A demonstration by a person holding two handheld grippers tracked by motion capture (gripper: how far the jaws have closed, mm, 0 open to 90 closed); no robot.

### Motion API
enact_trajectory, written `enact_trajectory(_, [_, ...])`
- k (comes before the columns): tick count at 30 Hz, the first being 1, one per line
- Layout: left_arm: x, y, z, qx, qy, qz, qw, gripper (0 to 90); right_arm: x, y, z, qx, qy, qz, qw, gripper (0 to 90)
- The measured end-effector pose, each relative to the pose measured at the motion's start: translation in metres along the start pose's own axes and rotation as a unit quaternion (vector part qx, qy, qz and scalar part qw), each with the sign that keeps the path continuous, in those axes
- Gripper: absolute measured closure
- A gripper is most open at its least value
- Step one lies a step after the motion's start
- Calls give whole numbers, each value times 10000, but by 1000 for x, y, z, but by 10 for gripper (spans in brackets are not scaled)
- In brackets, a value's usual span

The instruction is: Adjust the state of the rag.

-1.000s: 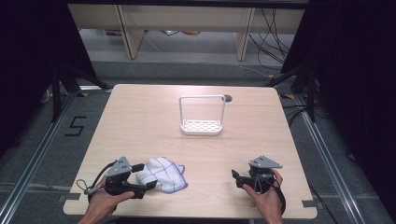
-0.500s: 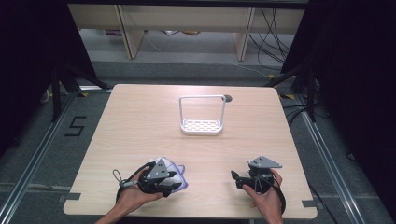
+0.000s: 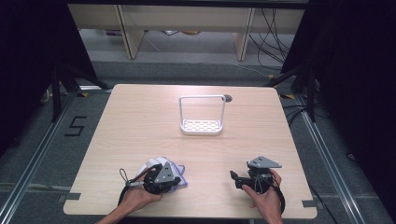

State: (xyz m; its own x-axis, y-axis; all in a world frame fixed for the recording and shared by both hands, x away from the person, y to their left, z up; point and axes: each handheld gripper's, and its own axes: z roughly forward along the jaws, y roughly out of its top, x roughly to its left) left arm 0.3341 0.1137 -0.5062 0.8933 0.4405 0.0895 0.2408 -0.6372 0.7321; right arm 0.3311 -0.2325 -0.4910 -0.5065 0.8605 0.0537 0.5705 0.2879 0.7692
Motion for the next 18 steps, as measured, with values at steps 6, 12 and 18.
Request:
enact_trajectory(6, [6, 9, -20, -537, -45, -301, 9981, 893, 1, 0, -1, -11, 29, 120, 9999, 241])
enact_trajectory(12, [21, 21, -56, -1002, -14, -462, 9939, 894, 0, 0, 2, -9, 129, 182, 9998, 244])
enact_trajectory(18, [41, 29, -84, -1505, 83, -820, 9852, 895, 4, 2, -1, -131, 146, 135, 9997, 248])
